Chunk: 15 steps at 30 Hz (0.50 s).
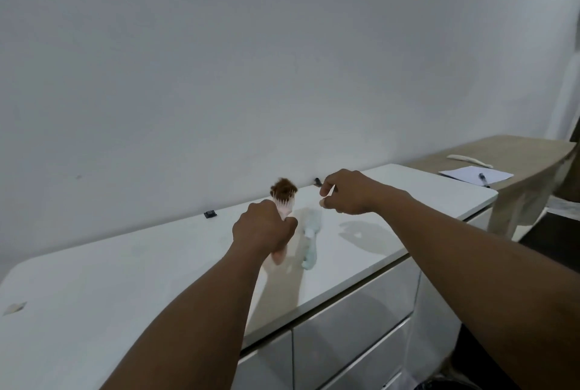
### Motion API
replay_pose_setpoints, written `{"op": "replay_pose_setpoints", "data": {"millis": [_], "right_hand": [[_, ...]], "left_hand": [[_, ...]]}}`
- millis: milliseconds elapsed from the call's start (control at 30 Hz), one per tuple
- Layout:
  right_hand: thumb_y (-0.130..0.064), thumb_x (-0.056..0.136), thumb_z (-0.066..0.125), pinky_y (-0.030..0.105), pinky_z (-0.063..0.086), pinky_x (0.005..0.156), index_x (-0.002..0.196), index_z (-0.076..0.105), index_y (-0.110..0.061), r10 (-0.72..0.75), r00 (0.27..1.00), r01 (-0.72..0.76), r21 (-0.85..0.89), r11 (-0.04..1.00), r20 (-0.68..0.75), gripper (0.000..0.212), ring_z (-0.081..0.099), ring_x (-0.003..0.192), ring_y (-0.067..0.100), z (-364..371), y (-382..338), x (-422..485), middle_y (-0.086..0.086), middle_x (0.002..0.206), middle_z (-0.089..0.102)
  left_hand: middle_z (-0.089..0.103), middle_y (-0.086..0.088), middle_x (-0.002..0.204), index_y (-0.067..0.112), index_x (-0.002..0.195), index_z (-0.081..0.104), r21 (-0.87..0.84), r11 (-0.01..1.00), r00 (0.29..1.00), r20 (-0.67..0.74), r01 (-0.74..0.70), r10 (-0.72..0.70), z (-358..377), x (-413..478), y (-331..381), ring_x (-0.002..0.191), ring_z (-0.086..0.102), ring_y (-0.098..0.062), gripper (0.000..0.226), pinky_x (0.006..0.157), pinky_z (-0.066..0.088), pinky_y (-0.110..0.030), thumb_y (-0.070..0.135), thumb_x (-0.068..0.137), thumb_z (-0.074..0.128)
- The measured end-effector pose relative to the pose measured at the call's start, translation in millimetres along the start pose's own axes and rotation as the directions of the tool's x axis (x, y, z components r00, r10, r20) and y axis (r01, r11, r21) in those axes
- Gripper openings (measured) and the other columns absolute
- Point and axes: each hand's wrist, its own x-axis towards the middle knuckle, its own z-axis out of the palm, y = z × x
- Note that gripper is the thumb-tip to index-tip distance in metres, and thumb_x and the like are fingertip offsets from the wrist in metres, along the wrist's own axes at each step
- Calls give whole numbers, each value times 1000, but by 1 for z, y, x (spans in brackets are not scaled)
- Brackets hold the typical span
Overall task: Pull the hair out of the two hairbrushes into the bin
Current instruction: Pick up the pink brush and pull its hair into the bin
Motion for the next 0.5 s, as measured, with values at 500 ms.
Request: {"op": "replay_pose_setpoints", "data": {"millis": [500], "right_hand": [[-31,93,69,28,54,58,116,65,-13,306,930,-294,91,952,-203,30,74,97,26,-91,111,-138,9,103,72]], "left_hand": [[63,-3,92,16,91,58,-100,929,928,77,-356,364,24,-75,154,85,64,-25,35,68,46,-32,49,80,55]]}}
